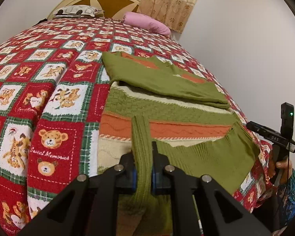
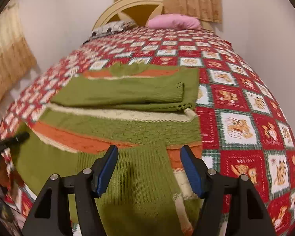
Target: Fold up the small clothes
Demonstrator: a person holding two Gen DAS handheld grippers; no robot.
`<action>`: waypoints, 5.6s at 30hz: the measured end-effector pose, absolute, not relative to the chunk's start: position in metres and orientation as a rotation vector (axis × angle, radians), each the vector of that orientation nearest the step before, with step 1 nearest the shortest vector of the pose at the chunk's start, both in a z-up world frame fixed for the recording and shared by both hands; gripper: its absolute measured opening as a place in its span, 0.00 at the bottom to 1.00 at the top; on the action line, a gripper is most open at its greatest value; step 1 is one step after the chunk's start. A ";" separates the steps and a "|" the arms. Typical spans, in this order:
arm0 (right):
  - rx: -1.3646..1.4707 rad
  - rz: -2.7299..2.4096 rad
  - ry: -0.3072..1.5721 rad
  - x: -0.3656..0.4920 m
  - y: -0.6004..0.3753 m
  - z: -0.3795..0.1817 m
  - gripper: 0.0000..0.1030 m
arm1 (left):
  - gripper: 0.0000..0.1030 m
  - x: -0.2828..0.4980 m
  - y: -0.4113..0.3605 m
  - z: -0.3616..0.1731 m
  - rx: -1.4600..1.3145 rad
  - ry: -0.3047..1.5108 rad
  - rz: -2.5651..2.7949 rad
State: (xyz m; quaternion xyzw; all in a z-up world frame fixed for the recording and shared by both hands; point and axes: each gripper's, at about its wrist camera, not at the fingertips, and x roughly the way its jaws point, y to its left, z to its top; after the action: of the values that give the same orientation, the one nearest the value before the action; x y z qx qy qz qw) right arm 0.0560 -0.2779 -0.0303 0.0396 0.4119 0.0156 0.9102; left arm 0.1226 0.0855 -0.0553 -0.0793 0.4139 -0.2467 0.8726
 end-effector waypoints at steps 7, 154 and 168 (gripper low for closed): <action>-0.041 0.037 0.914 0.066 -0.262 -0.058 0.15 | 0.11 0.127 0.081 -0.061 -0.152 0.884 -0.508; 0.127 0.018 0.798 0.123 -0.189 -0.054 0.25 | 0.78 0.216 -0.014 -0.063 0.013 0.807 -0.227; 0.185 0.036 0.794 0.122 -0.194 -0.074 0.27 | 0.87 0.174 0.081 -0.068 -0.246 0.810 -0.007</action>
State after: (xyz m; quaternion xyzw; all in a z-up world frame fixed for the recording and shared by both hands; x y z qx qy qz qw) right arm 0.1220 -0.1938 -0.0741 0.0897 0.3861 0.0173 0.9179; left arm 0.1737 0.0810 -0.0676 -0.1194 0.3929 -0.0034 0.9118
